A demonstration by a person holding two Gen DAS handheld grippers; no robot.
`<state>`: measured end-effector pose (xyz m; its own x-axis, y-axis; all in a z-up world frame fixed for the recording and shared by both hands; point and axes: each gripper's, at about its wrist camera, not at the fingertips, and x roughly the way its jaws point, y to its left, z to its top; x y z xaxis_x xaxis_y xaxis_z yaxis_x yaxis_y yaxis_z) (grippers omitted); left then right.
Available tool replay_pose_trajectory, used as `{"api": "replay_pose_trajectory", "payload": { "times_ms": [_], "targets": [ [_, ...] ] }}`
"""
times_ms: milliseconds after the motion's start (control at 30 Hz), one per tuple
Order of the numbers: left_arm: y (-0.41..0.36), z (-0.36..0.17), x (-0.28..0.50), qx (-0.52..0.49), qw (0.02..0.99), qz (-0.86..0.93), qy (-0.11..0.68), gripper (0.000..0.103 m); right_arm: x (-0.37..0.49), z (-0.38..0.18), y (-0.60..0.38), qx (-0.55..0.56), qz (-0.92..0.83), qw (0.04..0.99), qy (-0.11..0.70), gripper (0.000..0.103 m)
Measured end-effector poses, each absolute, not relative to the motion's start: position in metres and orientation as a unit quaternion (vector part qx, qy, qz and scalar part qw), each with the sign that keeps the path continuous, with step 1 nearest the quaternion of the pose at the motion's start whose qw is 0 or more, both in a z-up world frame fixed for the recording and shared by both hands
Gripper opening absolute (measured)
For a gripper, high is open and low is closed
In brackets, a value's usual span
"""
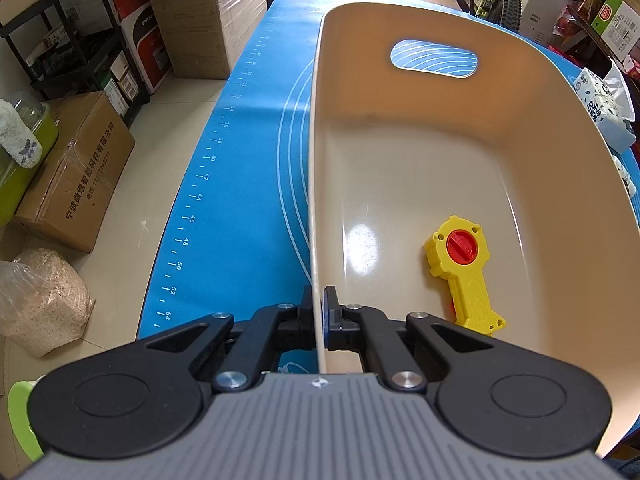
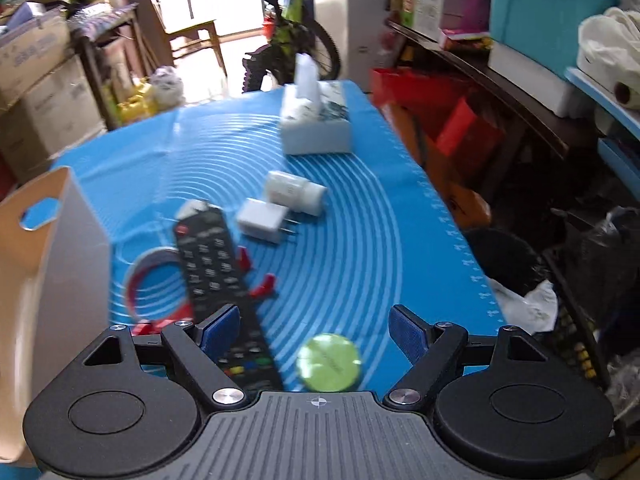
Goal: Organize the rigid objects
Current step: 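Grasp the green round tin with the right tool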
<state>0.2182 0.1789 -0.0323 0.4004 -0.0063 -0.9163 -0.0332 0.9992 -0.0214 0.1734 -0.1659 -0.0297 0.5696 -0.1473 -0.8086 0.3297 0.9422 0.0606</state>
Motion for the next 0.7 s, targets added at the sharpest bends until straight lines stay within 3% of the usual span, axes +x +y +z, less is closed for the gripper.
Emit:
{"api": "replay_pose_trajectory", "payload": {
  "times_ms": [700],
  "targets": [
    [0.179, -0.034, 0.218, -0.018, 0.837, 0.009, 0.547, 0.008, 0.194, -0.088, -0.172, 0.072, -0.130, 0.829, 0.539, 0.081]
  ]
}}
